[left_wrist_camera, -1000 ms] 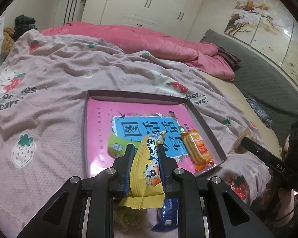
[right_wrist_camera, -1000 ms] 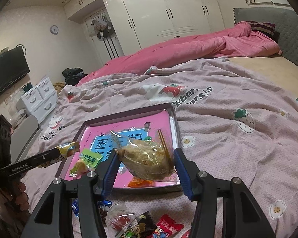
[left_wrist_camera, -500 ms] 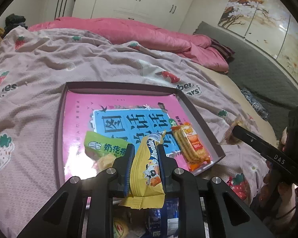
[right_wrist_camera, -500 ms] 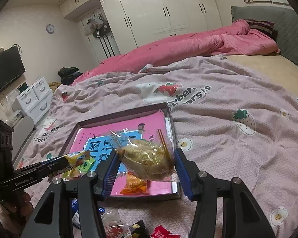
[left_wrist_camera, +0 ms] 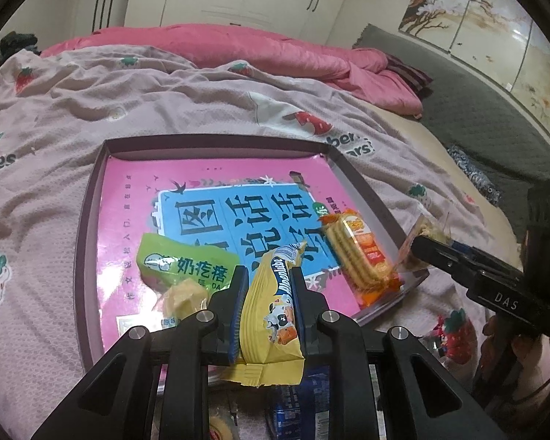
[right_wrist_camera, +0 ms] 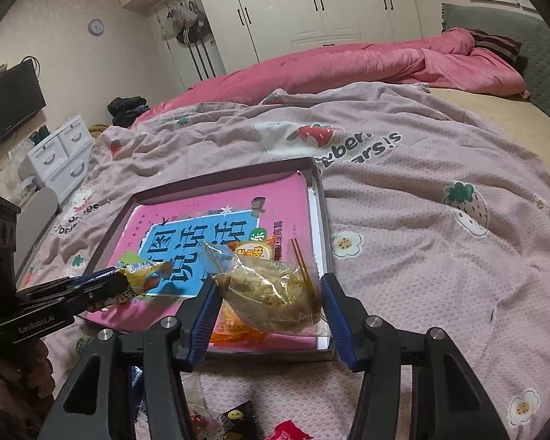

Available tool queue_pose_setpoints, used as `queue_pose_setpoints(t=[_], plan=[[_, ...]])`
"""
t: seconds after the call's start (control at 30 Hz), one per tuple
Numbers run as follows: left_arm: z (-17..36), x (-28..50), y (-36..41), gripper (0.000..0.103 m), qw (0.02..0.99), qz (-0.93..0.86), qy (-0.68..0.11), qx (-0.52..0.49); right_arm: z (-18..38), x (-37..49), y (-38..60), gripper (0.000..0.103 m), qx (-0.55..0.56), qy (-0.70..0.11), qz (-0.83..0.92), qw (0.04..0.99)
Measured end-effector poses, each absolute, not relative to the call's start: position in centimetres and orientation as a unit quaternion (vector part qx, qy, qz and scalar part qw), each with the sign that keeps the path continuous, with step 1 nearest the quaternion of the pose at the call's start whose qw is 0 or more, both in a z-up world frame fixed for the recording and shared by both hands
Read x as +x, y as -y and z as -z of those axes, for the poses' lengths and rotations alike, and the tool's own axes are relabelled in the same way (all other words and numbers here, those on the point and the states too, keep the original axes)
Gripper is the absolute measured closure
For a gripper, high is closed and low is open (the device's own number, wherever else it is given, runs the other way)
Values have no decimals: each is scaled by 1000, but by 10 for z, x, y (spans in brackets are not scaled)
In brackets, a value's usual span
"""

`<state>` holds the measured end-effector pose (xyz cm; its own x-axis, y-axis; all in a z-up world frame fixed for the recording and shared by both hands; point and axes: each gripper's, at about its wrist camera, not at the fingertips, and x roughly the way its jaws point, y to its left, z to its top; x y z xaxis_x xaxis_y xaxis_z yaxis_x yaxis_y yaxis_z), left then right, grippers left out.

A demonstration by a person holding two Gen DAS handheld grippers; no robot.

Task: Organize snacks
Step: 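Carry the yellow wafer pack over the tray while the right tool lowers the bread bag into it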

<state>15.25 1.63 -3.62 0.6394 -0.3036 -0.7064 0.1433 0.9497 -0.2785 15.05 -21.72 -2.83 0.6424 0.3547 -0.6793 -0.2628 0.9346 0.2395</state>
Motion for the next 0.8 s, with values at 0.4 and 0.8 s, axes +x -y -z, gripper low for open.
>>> queue_pose_setpoints(t=[0.4, 0.8], plan=[[41, 156, -13, 80, 900, 115, -412, -87, 40, 168, 211, 48, 65, -398, -179, 897], [42, 157, -14, 80, 900, 114, -411, -88, 46, 172, 212, 45, 72, -408, -174, 894]])
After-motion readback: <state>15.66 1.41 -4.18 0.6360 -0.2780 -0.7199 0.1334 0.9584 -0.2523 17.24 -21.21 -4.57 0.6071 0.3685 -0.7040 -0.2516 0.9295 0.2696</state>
